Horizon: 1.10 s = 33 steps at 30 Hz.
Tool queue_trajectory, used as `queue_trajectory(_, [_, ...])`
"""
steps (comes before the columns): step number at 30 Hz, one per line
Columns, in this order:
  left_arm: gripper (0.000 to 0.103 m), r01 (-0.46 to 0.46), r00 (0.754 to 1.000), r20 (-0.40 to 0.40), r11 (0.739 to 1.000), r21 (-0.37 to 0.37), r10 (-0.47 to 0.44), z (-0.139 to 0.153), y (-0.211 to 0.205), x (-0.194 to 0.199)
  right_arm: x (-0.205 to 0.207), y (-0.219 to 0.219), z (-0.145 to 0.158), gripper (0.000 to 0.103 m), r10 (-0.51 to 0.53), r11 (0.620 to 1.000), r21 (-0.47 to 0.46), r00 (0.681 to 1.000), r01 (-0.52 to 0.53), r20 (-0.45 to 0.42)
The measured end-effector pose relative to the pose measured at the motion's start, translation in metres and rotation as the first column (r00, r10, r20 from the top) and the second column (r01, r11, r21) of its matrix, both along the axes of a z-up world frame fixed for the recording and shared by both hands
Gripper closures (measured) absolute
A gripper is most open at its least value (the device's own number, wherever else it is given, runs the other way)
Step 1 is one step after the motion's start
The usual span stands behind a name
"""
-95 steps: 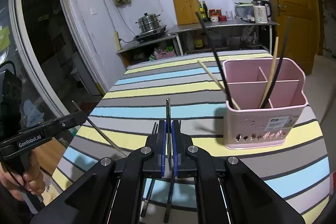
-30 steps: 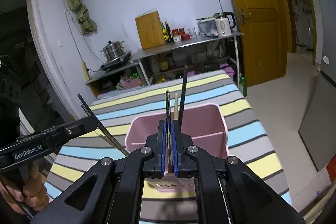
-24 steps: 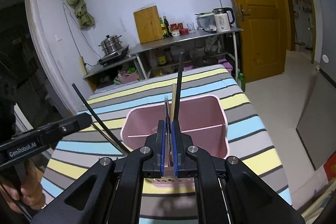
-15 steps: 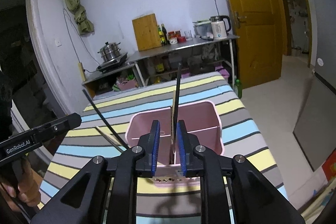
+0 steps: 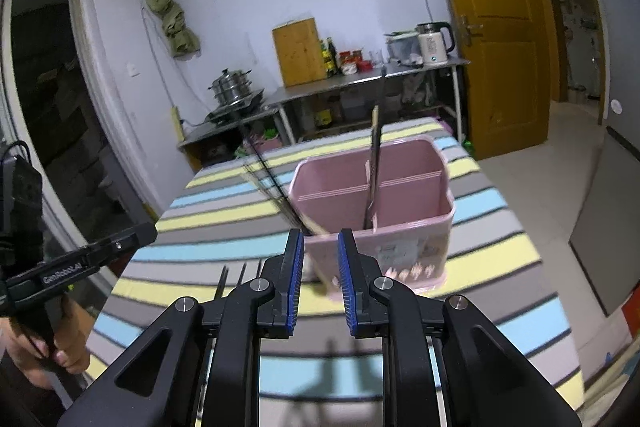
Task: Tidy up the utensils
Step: 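Move both grippers back down to the black chopsticks on the cloth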
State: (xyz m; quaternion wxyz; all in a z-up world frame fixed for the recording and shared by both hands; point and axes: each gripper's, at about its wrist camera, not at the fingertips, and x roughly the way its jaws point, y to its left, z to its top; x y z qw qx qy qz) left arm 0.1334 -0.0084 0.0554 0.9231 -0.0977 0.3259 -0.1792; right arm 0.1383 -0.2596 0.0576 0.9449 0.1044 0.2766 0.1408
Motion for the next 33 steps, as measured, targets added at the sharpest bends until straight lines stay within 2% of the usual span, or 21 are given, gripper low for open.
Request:
queue_trajectory(12, [0.097,-0.051,0.993,-0.109,0.999,0.001,0.051,-0.053,0.023,-0.014,-0.015,0.024,-0.037,0.085,0.062,0.998,0.0,0.995,-0.062,-0.075])
queue_trajectory(17, [0.091,-0.069,0.987,-0.145,0.998,0.014,0.071,-0.072,0.026,-0.012,-0.014,0.03,-0.05,0.085,0.078,0.997,-0.007,0.991,-0.079,-0.107])
queue_trajectory(20, [0.087,-0.087,0.982,-0.167,0.996,0.023,0.089,-0.083,0.027,-0.007,-0.011,0.035,-0.056,0.085,0.089,0.996,-0.01,0.988,-0.091,-0.122])
queue_trajectory(28, [0.087,-0.136,0.963,-0.227,0.99,0.042,0.142,-0.113,0.03,0.013,-0.003,0.051,-0.067,0.085,0.123,0.991,-0.029,0.981,-0.129,-0.15])
queue_trajectory(33, [0.087,-0.137,0.959,-0.243,0.989,0.052,0.145,-0.122,0.023,0.025,0.004,0.061,-0.074,0.085,0.144,0.988,-0.039,0.975,-0.153,-0.169])
